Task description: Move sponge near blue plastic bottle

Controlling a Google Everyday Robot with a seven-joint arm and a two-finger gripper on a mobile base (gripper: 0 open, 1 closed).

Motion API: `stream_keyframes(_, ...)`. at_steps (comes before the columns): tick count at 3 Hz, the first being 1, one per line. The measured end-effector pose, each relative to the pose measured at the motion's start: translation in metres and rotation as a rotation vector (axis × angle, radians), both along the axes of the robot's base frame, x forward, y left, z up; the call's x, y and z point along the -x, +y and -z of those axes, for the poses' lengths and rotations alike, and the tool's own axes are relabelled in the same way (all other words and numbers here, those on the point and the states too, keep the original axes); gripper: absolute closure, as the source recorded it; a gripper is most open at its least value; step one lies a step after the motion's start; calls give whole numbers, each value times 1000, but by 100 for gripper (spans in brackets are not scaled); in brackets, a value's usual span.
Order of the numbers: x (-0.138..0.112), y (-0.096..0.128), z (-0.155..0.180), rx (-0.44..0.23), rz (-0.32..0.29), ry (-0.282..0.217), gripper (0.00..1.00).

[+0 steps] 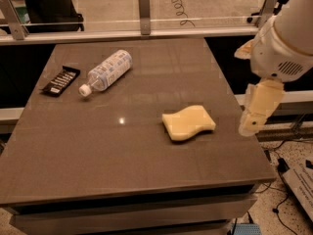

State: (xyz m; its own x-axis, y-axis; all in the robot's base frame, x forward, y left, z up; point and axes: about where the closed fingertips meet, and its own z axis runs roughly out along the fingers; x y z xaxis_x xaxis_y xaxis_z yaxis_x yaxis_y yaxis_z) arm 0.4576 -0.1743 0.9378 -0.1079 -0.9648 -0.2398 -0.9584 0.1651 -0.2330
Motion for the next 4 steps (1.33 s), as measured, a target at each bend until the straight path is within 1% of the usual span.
stream_keyframes(1, -6, 29, 27, -14, -66, 23, 0)
stream_keyframes(2, -9, 48, 56, -15, -118, 57, 0)
stream_keyframes(3, -16, 54, 77, -11, -140, 81, 0)
stream_keyframes(4, -19, 59, 91, -15, -151, 98, 3)
